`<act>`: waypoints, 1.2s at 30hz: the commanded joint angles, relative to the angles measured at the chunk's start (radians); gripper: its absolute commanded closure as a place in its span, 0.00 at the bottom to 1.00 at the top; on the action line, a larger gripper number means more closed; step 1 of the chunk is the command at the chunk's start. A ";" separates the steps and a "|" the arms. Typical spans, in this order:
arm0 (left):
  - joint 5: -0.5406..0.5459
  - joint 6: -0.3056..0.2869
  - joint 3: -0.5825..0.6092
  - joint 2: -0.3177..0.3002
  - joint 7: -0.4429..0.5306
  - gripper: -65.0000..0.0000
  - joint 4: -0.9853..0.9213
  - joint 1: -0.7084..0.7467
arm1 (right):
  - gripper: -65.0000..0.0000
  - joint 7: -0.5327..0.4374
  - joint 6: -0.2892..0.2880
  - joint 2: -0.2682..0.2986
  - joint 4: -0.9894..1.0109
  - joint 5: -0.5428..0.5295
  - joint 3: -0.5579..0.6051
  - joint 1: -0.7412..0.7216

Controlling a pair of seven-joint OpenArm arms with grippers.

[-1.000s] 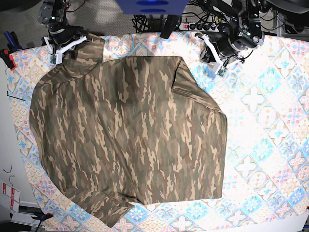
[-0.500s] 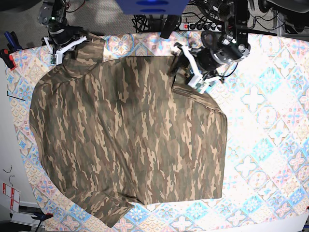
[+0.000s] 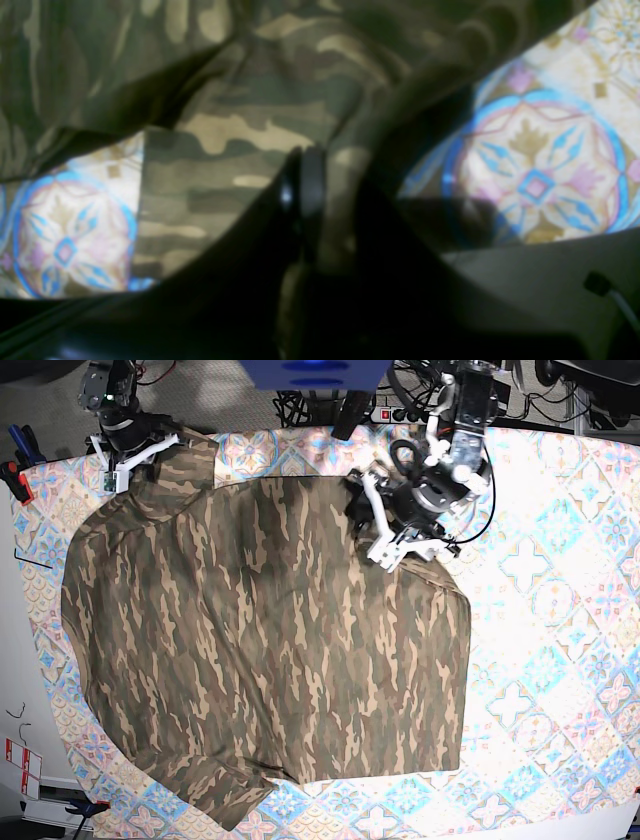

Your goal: Fold the T-shirt properly

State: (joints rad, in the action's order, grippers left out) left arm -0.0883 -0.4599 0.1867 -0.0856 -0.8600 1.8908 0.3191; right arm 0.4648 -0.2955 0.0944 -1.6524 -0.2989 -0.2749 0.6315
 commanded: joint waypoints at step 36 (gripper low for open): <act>-0.187 0.270 0.149 0.000 -0.028 0.48 -0.198 -0.053 | 0.99 -0.016 -0.005 0.011 -0.015 -0.007 -0.007 0.004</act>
State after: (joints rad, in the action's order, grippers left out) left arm -0.2752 -0.1940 0.3344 -0.0860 -0.8951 1.6836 0.2680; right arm 0.4652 -0.2951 0.0975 -1.6524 -0.2985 -0.2779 0.6315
